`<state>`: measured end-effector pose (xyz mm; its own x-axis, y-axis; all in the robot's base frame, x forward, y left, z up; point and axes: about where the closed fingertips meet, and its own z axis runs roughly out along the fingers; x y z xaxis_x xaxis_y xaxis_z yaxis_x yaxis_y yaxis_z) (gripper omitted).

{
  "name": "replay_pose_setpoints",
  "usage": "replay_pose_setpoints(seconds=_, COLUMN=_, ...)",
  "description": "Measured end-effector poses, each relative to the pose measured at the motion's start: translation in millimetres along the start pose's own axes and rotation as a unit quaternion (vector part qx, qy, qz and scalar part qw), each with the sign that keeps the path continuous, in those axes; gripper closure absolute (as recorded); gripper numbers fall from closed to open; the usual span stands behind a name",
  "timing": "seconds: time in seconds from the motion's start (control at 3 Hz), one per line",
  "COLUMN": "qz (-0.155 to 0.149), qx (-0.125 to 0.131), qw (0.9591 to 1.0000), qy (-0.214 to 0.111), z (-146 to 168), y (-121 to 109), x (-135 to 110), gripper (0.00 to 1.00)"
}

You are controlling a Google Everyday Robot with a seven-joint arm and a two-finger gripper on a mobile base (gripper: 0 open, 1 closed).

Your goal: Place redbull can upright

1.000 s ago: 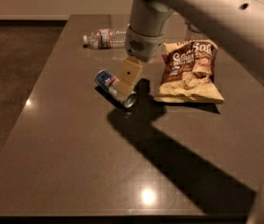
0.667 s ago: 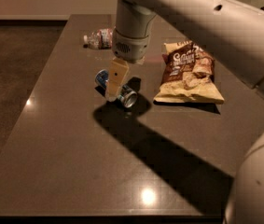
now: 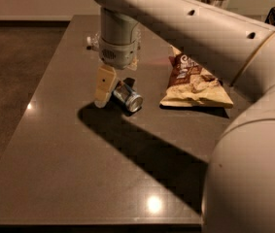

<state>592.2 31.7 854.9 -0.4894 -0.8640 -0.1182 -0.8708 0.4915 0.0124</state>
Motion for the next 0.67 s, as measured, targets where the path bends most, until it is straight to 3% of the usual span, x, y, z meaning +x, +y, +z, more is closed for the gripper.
replay_pose_setpoints(seconds=0.33, qz=0.004, qx=0.007, qw=0.9999, qy=0.006, z=7.1, y=1.7, x=-13.7, gripper=0.16)
replay_pose_setpoints(seconds=0.67, qz=0.003, qx=0.005, qw=1.0000, qy=-0.006, z=6.6, y=-0.5, x=-16.9, gripper=0.39)
